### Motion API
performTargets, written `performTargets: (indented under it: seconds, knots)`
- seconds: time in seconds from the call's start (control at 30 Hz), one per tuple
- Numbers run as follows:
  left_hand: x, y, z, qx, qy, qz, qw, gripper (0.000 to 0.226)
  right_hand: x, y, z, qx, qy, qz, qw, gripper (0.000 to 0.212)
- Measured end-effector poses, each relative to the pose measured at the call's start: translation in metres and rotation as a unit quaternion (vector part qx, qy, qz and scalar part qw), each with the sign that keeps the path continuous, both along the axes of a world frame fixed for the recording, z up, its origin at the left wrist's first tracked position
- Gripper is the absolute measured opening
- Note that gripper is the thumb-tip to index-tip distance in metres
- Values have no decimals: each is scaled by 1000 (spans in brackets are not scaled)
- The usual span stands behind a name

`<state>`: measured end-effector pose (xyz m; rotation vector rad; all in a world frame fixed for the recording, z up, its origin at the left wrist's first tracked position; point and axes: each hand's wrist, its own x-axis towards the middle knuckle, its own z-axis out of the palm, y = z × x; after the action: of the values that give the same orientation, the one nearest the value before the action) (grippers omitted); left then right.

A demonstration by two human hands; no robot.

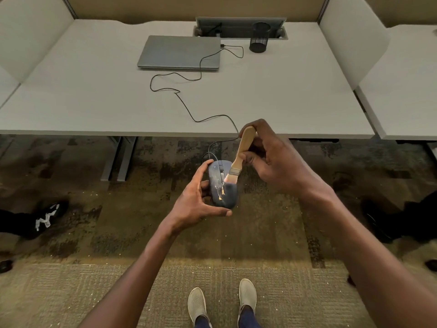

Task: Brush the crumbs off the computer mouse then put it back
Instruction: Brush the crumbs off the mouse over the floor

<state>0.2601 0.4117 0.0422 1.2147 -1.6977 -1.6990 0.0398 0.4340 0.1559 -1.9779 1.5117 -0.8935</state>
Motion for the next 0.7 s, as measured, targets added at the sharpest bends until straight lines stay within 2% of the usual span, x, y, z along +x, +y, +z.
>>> performTargets:
  seconds: [0.17, 0.47, 0.7]
  knots:
    - [-4, 0, -2, -12, 3, -22, 1000, 129, 3, -3, 2, 7, 15, 16, 1000, 38]
    - [-2, 5, -6, -15, 2, -20, 1000, 132, 9, -5, 4, -75, -3, -6, 997, 32]
    - [-1, 6, -7, -15, -1, -23, 1000, 132, 6, -3, 0, -30, 25, 9, 999, 35]
